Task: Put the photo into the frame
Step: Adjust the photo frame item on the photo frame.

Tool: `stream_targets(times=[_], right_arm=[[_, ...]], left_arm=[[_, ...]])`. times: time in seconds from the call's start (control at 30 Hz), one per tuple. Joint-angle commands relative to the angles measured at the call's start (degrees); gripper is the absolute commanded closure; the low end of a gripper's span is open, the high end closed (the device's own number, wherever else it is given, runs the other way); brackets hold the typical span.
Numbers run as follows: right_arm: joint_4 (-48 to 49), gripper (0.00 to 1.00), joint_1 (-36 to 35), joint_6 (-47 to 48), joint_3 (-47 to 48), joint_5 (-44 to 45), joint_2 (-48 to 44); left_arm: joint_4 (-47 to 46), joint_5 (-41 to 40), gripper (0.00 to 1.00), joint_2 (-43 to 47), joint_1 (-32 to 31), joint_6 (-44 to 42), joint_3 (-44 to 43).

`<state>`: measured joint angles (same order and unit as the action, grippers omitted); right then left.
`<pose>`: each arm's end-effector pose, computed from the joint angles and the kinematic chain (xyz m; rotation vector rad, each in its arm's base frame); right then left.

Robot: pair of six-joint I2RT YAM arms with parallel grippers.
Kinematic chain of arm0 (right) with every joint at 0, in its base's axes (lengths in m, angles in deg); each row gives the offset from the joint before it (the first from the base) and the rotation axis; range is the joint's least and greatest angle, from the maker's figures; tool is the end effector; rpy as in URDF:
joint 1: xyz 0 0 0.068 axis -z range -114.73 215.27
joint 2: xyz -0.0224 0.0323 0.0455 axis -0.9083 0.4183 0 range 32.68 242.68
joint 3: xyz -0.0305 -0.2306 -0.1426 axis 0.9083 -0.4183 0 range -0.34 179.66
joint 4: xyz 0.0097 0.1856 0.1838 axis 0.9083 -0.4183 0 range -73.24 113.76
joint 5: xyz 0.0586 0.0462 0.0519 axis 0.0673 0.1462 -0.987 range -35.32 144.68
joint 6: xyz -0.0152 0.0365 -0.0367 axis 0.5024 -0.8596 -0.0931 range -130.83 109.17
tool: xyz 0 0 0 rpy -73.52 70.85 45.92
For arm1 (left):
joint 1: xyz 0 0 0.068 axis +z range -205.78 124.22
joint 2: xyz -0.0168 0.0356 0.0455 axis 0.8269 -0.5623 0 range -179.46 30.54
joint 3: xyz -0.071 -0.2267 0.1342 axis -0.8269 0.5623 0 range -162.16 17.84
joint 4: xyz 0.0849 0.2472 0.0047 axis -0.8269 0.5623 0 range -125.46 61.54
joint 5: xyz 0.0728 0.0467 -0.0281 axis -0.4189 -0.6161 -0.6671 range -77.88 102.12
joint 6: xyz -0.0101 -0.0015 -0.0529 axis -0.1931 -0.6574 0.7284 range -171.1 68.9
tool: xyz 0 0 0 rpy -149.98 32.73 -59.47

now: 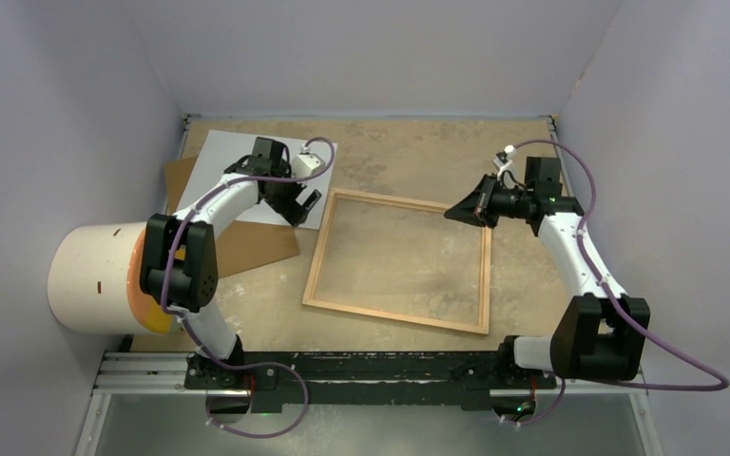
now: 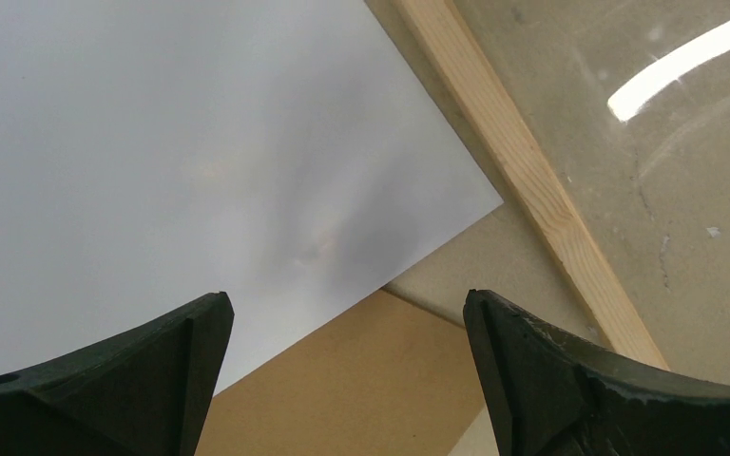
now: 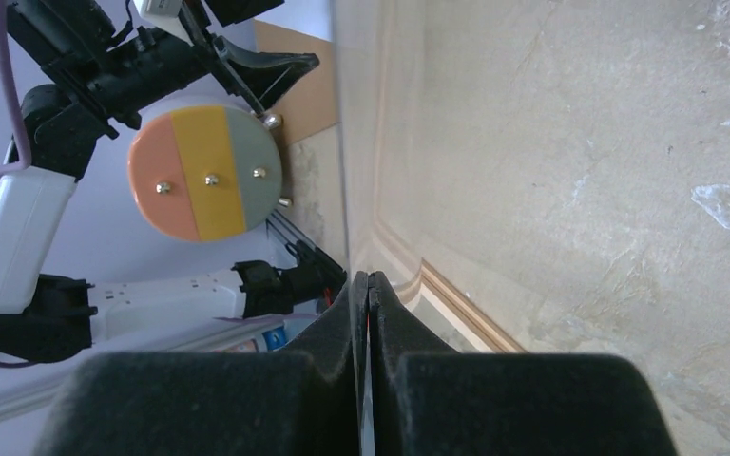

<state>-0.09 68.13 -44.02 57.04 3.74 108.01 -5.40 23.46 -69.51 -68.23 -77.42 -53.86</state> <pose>0.2774 0.0139 0.2863 0.2391 2.2779 1.2920 0.3572 -0.0860 0.2173 0.9200 2.3974 -0.1652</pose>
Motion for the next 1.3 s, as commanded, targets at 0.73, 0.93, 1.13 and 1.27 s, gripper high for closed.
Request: stream_targets(times=[0.73, 0.93, 1.13, 1.27], right_arm=[[-5.41, 0.58, 0.05, 0.72, -13.97, 18.40, -4.81], [-8.09, 0.57, 0.05, 1.48, -15.17, 23.18, -8.27], [-8.50, 0.59, 0.05, 1.95, -17.31, 23.95, -10.43], [-6.10, 0.82, 0.05, 2.60, -17.82, 24.42, -11.55]], left_arm=[[-4.44, 4.31, 0.00, 0.02, -3.02, 0.97, 8.65], [-4.42, 4.58, 0.00, 0.34, -3.02, 1.27, 8.80], [-5.19, 4.41, 0.00, 0.61, -2.98, 1.49, 9.69], [-5.50, 3.91, 0.00, 0.23, -2.93, 1.58, 9.89]])
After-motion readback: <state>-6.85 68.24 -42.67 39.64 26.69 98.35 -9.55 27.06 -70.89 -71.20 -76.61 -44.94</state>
